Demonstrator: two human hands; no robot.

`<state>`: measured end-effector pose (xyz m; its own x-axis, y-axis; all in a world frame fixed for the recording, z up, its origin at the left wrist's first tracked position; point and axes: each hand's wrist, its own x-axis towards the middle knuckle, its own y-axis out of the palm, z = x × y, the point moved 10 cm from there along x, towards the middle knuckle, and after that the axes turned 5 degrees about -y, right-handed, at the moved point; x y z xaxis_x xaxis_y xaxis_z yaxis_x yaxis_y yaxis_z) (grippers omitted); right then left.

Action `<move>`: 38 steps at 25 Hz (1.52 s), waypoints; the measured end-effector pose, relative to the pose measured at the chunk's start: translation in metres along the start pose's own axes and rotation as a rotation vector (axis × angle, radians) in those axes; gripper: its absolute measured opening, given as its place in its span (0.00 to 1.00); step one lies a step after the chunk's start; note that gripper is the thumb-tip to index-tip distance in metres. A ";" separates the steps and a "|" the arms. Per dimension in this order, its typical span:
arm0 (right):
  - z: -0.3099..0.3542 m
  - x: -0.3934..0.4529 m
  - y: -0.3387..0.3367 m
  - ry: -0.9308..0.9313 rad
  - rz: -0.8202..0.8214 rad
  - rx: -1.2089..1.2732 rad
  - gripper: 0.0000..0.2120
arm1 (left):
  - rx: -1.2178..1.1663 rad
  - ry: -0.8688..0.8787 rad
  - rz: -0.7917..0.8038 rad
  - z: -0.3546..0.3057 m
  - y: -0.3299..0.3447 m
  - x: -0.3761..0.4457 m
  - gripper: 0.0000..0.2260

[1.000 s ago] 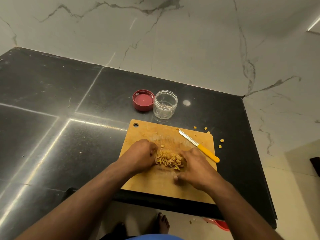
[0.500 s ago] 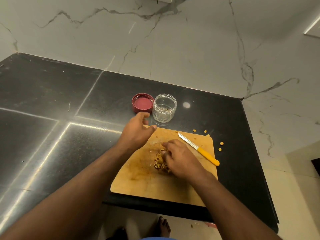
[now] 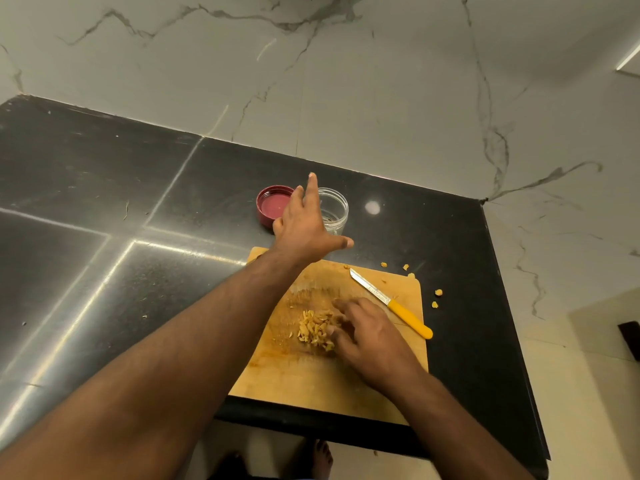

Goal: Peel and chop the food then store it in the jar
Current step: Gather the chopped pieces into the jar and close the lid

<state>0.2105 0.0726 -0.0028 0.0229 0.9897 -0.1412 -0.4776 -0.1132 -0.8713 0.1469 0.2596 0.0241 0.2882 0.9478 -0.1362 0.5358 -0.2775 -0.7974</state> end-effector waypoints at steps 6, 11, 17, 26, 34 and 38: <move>-0.002 -0.006 0.009 -0.004 0.064 -0.013 0.29 | 0.014 -0.057 -0.018 0.009 0.008 0.010 0.58; -0.003 -0.004 0.005 -0.004 0.039 0.024 0.27 | -0.161 0.040 -0.090 0.003 -0.010 -0.005 0.53; 0.000 0.002 0.002 0.003 0.045 -0.005 0.24 | -0.502 0.024 -0.166 0.043 -0.061 -0.063 0.56; 0.052 0.013 0.021 -0.143 0.122 -0.267 0.20 | -0.422 -0.005 -0.108 0.118 -0.057 -0.130 0.45; 0.017 0.001 0.014 0.072 0.195 -0.117 0.34 | -0.377 0.109 0.019 0.126 -0.043 -0.150 0.45; 0.037 0.006 0.023 0.059 0.126 -0.194 0.26 | -0.389 0.146 0.051 0.120 -0.041 -0.153 0.45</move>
<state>0.1675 0.0792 -0.0062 0.0276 0.9606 -0.2767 -0.3027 -0.2557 -0.9181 -0.0141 0.1442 0.0069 0.4165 0.9069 -0.0633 0.7694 -0.3887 -0.5068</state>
